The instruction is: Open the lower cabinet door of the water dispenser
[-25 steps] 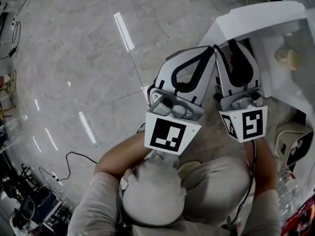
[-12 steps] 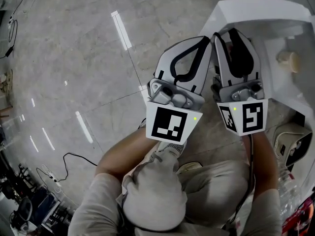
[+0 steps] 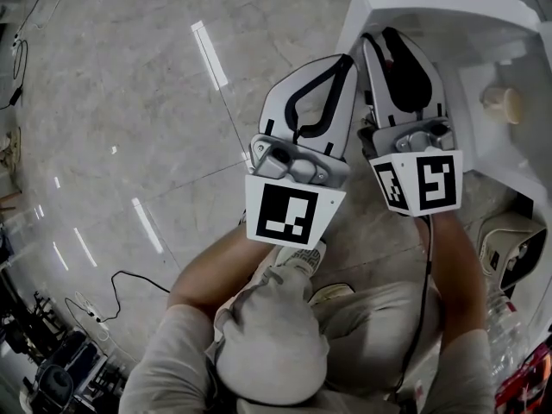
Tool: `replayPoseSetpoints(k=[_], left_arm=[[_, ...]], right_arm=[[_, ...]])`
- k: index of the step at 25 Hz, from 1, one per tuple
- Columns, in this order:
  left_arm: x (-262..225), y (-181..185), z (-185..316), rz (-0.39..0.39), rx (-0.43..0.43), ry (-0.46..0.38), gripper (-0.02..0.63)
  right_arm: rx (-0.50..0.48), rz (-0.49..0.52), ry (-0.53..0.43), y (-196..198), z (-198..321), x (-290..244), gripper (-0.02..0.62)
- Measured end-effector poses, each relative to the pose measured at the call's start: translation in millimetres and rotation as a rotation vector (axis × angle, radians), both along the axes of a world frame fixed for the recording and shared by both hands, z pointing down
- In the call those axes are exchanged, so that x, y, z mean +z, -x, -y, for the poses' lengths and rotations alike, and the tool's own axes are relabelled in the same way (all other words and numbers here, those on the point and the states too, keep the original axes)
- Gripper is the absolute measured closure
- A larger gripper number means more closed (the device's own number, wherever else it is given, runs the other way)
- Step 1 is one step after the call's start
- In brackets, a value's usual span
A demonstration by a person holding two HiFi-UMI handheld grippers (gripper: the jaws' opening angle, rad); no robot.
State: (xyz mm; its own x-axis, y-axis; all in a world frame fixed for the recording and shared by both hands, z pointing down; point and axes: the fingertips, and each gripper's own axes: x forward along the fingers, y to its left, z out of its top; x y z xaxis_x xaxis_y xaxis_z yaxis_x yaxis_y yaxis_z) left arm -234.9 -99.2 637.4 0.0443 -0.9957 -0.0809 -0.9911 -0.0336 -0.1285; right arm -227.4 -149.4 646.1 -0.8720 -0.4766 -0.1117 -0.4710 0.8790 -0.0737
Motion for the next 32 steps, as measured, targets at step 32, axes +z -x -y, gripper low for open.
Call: replayPoseSetpoints(k=[32], left_arm=[[-181, -154, -5, 0.019, 0.284, -0.054, 0.606]], right_arm=[[0.357, 0.02, 0.009, -207, -51, -184, 0.566]])
